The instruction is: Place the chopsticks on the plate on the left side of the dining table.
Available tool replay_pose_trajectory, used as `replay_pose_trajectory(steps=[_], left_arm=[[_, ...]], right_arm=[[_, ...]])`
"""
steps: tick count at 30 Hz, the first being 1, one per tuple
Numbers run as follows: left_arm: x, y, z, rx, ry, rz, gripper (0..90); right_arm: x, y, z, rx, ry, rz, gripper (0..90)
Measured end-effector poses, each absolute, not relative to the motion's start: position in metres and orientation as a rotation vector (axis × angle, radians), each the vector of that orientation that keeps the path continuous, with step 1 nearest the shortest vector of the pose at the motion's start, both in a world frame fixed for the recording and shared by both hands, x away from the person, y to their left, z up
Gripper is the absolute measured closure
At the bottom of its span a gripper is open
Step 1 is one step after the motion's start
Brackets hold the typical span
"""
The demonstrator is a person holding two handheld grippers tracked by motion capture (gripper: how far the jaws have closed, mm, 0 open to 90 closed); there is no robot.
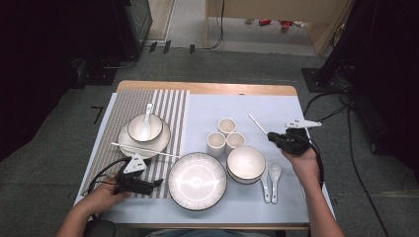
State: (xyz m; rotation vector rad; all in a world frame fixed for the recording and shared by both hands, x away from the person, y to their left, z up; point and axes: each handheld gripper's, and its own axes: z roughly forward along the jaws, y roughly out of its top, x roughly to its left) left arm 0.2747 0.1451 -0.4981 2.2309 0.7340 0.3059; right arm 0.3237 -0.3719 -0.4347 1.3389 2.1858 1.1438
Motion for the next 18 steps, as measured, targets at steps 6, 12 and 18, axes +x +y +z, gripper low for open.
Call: replay_pose_trajectory(steps=[6,12,18], left_arm=[[0.275,0.145,-0.498,2.231,0.734,0.306,13.8],[0.275,0.145,-0.498,2.231,0.734,0.306,13.8],[0.275,0.145,-0.498,2.231,0.734,0.306,13.8]], right_arm=[[0.326,-0.369,-0.431,1.325,2.199,1.152,85.1],[0.328,-0.366,-0.428,1.307,2.21,1.162,85.1],[0.329,-0.363,-0.424,1.29,2.227,1.173,85.1]])
